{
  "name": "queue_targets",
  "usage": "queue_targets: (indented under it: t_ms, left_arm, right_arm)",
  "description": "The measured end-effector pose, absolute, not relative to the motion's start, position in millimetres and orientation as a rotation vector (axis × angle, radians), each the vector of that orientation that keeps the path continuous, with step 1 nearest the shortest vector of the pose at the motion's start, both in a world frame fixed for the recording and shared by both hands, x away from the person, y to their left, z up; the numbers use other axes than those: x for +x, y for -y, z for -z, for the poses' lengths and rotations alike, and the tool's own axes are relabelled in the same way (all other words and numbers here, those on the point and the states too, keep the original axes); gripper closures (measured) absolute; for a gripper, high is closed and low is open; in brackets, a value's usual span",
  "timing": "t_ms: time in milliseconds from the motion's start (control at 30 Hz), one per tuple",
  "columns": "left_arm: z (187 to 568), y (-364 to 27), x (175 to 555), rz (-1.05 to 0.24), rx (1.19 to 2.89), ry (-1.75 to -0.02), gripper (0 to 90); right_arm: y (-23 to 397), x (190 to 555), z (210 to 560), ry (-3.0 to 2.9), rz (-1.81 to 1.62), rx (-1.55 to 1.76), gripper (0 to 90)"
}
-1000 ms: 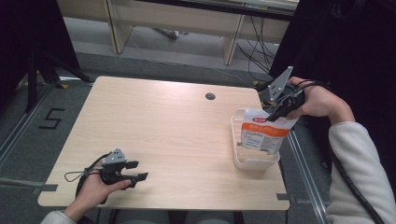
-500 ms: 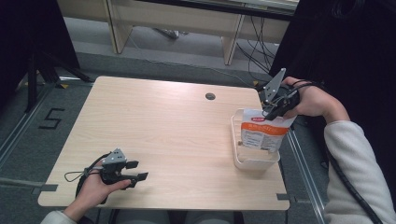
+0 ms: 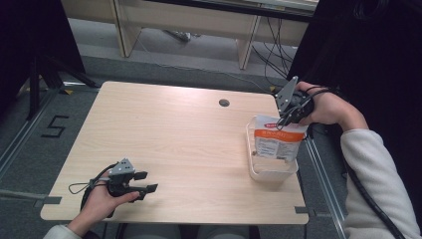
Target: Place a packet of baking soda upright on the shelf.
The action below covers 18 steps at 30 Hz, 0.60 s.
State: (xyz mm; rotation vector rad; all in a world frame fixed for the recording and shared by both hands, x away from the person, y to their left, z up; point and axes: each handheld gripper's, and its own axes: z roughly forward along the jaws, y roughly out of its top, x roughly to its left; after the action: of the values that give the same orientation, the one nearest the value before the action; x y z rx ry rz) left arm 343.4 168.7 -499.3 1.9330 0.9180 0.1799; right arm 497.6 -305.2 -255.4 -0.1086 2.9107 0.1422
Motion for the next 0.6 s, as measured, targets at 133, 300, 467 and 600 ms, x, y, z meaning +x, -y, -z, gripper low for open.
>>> queue_targets:
  t_ms: [133, 300, 467, 600]
  left_arm:
    - [499, -168, 343, -0.178, 1.934, -0.917, 34.5]
    - [499, -168, 343, -0.178, 1.934, -0.917, 34.4]
    - [499, -169, 343, -0.178, 1.933, -0.918, 34.4]
    - [499, -168, 344, -0.177, 1.936, -0.915, 34.4]
  right_arm:
    - [303, 500, 256, -2.896, -0.123, -0.17, 90.0]
    - [299, 499, 258, -2.88, -0.104, -0.186, 90.0]
    - [300, 501, 264, -2.903, -0.079, -0.156, 90.0]
    - [302, 502, 267, -2.914, -0.09, -0.157, 90.0]
